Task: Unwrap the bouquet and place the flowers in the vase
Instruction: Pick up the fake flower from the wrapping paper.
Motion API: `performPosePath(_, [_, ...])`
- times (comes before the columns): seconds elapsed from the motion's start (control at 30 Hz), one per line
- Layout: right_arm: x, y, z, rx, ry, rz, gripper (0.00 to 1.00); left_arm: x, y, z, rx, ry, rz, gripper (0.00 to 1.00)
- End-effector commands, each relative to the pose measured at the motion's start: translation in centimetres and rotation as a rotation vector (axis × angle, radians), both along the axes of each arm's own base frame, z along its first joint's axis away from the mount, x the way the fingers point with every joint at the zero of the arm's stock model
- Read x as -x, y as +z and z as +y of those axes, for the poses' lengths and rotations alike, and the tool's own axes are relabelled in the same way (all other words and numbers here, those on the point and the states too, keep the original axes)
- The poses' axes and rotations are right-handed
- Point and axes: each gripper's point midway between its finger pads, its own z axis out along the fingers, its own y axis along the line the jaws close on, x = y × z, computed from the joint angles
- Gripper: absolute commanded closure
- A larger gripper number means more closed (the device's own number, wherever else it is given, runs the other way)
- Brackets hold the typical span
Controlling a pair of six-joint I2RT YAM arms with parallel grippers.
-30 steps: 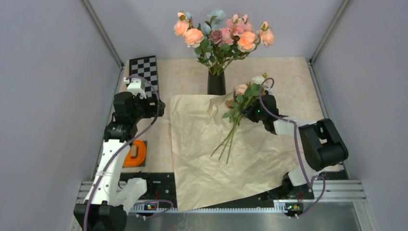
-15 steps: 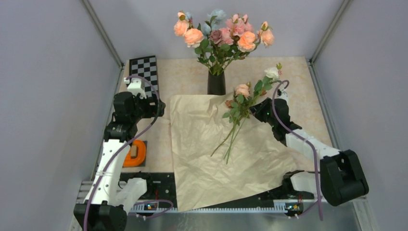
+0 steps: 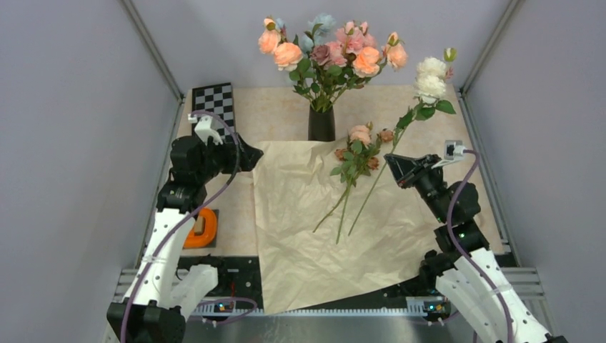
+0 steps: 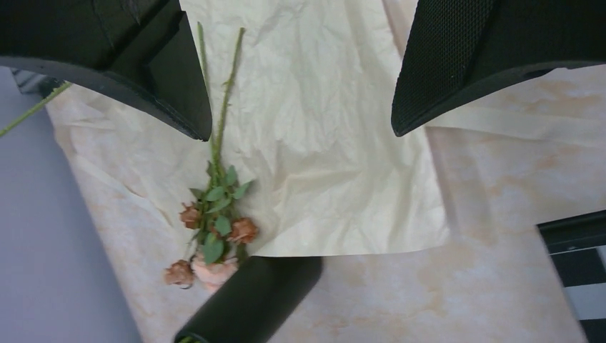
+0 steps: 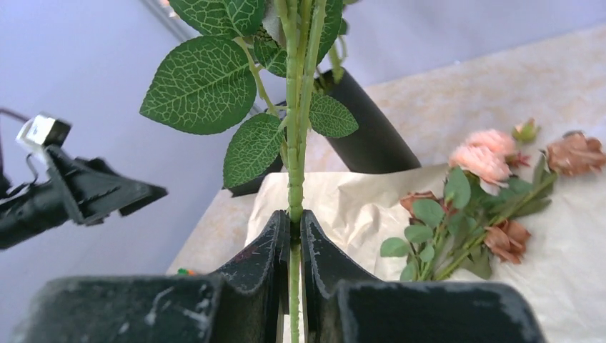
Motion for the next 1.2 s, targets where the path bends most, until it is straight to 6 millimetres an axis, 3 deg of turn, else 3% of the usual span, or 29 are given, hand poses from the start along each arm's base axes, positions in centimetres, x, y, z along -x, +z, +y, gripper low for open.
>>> performPosePath(0.0, [3.0, 4.9, 1.6, 0.051, 0.142, -0.166, 1.00, 1.2, 4.4, -4.0, 0.147, -0.127, -0.103, 0.01])
performPosePath(0.13, [4.4, 8.8, 3.6, 0.078, 0.284, -0.261, 1.00, 2.4, 6.9, -7.5, 0.203, -0.236, -0.144, 0.01])
performPosePath(0.3, [5.6, 11.4, 7.3, 0.098, 0.514, -0.320, 1.00, 4.8, 11.3, -11.9, 0.306, -0.464, -0.213, 0.01])
performPosePath(0.4, [6.0, 11.9, 9.6, 0.120, 0.604, -0.339, 1.00, 6.7, 14.3, -13.9, 0.394, -0.601, -0.289, 0.01])
performPosePath(0.57, [7.8, 11.1, 14.5, 0.140, 0.808, -0.319, 1.00, 8.6, 17.0, -16.0, 0.467, -0.737, -0.333, 0.01])
performPosePath(0.73, [9.6, 10.2, 18.7, 0.149, 0.977, -0.300, 1.00, 9.0, 18.0, -16.2, 0.495, -0.764, -0.364, 0.01])
performPosePath(0.87, [10.2, 9.9, 20.4, 0.154, 1.044, -0.298, 1.00, 9.4, 18.5, -15.9, 0.506, -0.757, -0.393, 0.03])
performPosePath(1.0, [10.1, 9.9, 20.9, 0.151, 1.059, -0.300, 1.00, 10.0, 19.1, -15.2, 0.511, -0.728, -0.439, 0.23])
performPosePath(1.17, [10.0, 9.8, 20.9, 0.153, 1.051, -0.301, 1.00, 10.3, 19.1, -14.6, 0.495, -0.696, -0.463, 0.40])
